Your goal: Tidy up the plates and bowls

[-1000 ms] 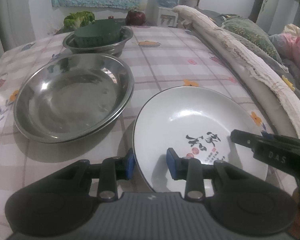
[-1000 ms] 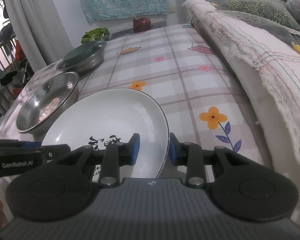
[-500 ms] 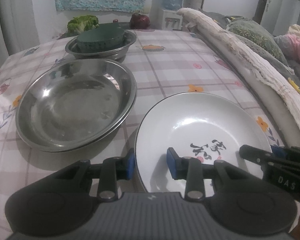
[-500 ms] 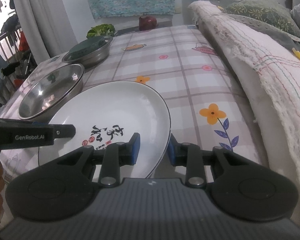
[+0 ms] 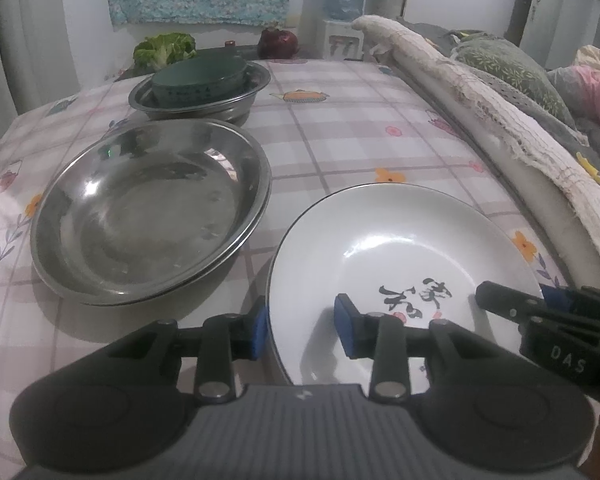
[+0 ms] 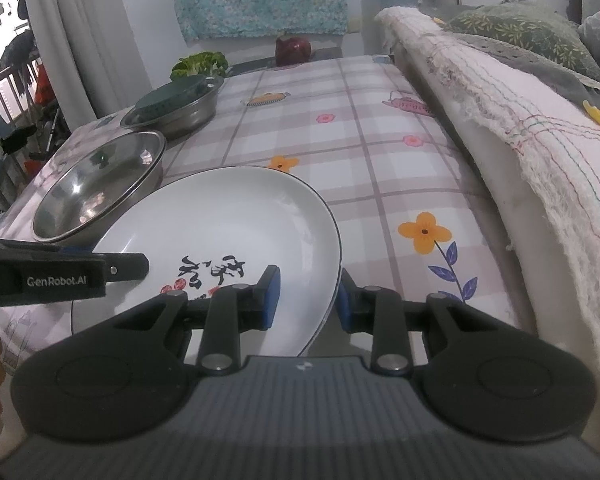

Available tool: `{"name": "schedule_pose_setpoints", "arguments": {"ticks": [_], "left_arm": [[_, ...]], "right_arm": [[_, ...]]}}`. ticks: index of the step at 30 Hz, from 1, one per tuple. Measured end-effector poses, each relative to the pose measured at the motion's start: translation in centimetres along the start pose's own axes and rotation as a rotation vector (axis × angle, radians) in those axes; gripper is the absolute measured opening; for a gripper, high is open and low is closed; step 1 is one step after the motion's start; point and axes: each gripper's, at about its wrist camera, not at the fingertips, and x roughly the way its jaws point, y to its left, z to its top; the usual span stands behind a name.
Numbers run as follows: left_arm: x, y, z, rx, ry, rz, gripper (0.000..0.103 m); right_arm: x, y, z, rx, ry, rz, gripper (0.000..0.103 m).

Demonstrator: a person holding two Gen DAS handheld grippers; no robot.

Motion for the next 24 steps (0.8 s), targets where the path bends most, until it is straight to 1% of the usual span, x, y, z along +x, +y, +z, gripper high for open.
{"name": "schedule_pose_setpoints", "arguments": {"ticks": [6,16,24], "left_arm": [[0.0,-0.4,-0.2,0.002,-0.012,0.017,0.038],[-0.6,-0.3,-0.1,-0.022,-0.004,0.006,0.038],[-1.3,-0.4,-0.1,-0.03,-0.019,-0.004,0.038]], "right_arm": [[0.2,0.5,0.0,-0.01,-0.016,-0.025,0.031],[-0.1,0.5,0.4,-0.012,-0.014,-0.041,0.031],[-0.8,0.2,0.8,-0.009,-0.029,-0.042,0.031]]}}
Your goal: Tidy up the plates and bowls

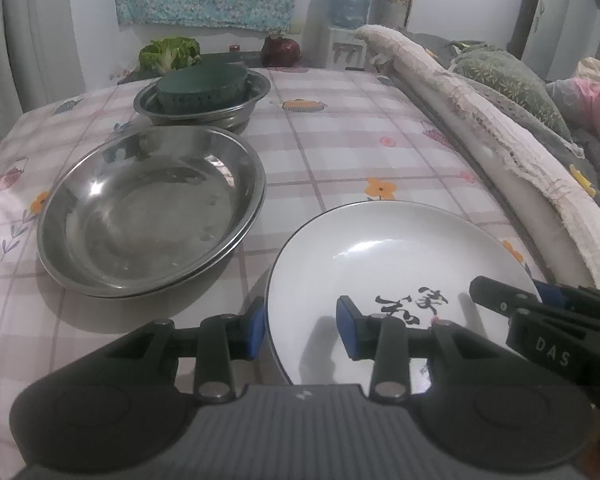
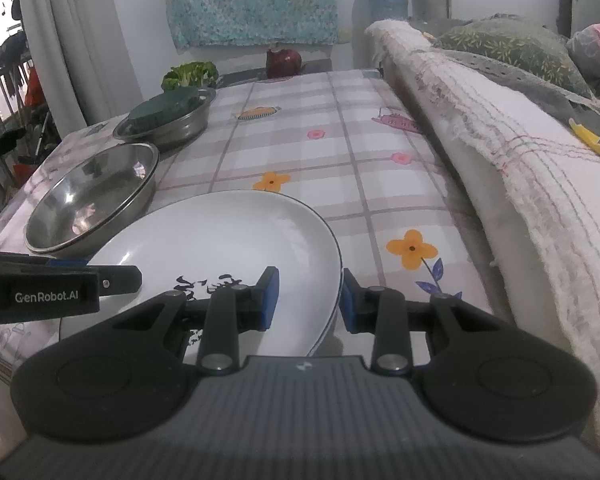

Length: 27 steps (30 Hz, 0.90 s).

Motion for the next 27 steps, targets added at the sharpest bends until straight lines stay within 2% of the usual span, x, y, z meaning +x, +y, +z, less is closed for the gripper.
{"name": "schedule_pose_setpoints", "arguments": {"ticks": [27], "left_arm": [[-2.7,0.1,1.0,-0.032,-0.064,-0.036,0.038]], "right_arm": [[-2.7,0.3,1.7,-0.004,-0.052,-0.009,0.031]]}}
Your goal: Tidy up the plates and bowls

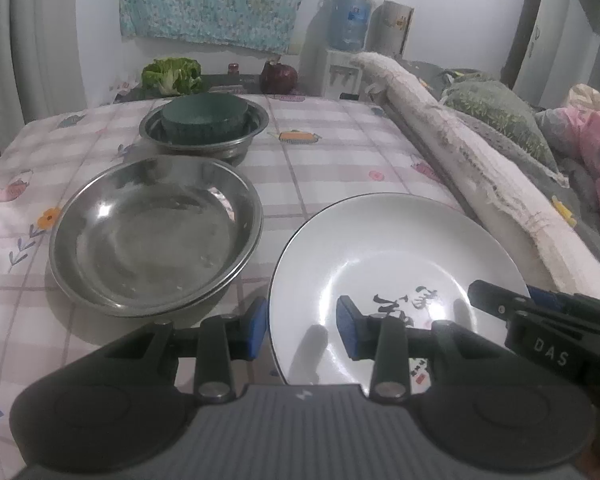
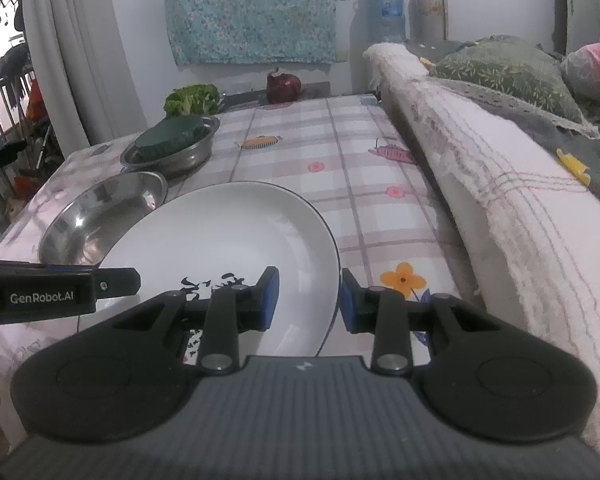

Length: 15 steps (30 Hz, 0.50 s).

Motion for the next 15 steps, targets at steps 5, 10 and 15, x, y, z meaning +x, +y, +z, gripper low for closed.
{"name": "schedule_pose_setpoints", "arguments": {"ticks": [5,10,15], "left_arm": [[-0.8,0.2,0.4,-0.011,-0.018,-0.019,0.038],[-1.8,0.8,0.9,-0.031,-0.047,-0.037,0.038],[-2.8,2.1,1.7,-0.057,-0.081,-0.043,0.038]], "right_arm": [[-1.0,0.3,0.8,0.005,-0.009,-0.006,0.031],[-2.1,1.0,1.7,-0.012,-0.029,-0.016,0.031],[-3.0,2.3,2.8,-0.023,-0.048,-0.014,0.031]]}}
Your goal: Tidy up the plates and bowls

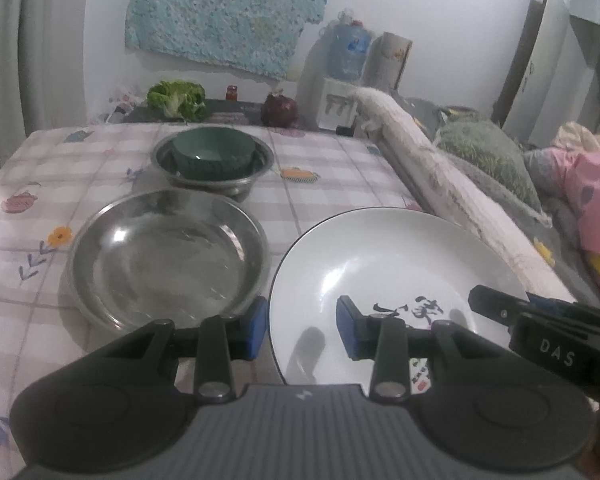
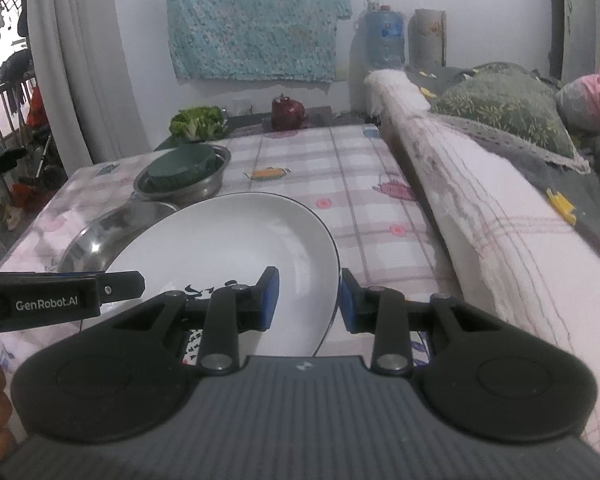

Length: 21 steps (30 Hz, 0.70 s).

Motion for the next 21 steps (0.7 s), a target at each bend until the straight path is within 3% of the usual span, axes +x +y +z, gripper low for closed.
{"name": "schedule_pose_setpoints", "arguments": {"ticks": [11,21], "left_arm": [[-0.6,7.0,2.8,-0.092,-0.046,0.084,0.038],[2.9,14.3,3.5,-0.177,0.027,0.184,0.038]], "right_arm": [[2.5,6.5,3.0,-0.044,-0.009,0.095,0.031],[9.8,12.5,2.9,-0.046,0.139,0.187,0.031]]}}
